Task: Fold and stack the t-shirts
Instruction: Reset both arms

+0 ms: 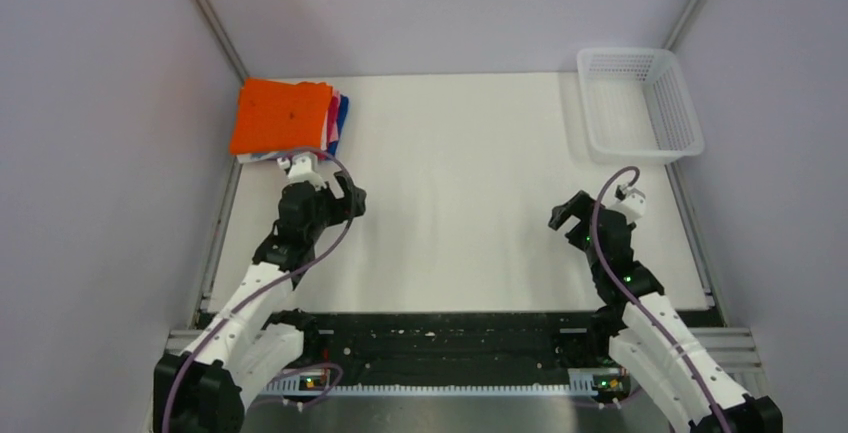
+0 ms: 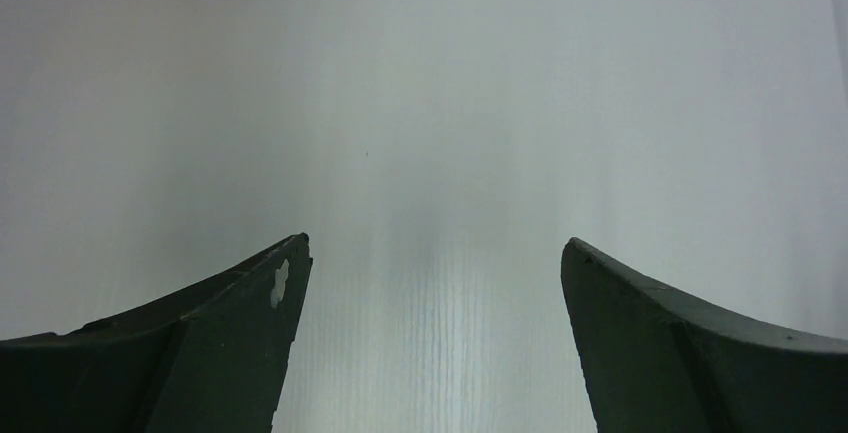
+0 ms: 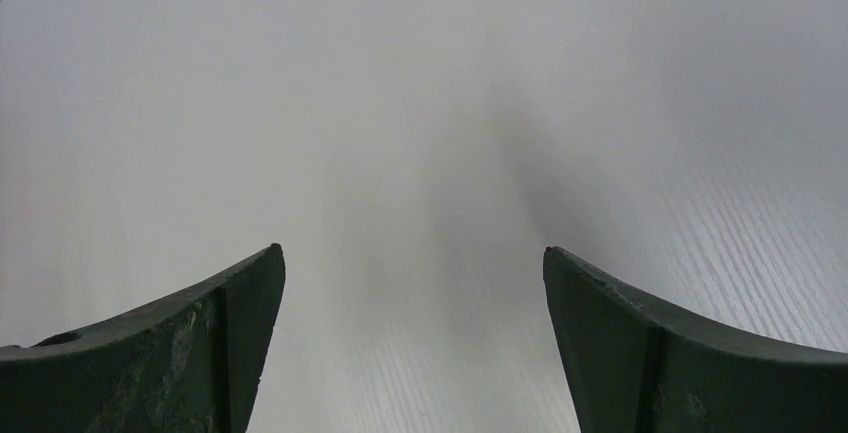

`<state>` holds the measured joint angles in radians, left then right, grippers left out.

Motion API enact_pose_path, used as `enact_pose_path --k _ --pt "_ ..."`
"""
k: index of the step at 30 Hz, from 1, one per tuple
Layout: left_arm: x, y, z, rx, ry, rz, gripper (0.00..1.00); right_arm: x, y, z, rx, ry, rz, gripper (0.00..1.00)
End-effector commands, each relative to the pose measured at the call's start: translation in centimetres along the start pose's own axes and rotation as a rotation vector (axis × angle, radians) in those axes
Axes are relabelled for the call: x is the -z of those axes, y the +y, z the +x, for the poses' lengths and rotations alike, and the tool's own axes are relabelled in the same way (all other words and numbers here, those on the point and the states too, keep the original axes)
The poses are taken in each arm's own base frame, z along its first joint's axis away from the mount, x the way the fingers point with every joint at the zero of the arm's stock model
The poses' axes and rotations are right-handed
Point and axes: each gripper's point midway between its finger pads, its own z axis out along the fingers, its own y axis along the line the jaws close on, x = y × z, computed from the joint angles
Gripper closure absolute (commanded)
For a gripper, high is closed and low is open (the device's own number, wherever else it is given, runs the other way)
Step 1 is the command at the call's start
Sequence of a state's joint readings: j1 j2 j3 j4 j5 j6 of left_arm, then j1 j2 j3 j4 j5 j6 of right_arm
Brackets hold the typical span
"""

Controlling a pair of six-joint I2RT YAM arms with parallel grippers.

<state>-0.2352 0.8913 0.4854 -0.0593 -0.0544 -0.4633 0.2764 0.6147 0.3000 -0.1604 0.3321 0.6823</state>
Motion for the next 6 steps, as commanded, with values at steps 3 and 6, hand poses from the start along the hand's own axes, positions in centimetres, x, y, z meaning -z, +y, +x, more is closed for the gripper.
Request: enact_pose_path --k 3,6 --pt "0.54 -0.68 -4.59 0.035 -0.18 0.002 0.01 0.25 -0.04 -1.22 -0.008 -0.061 -0.009 0.01" --pt "0.74 -0.6 -4.8 0.028 -0.183 -0.005 0.01 0.26 -0.16 -1.45 -0.01 -0.064 0.007 0.01"
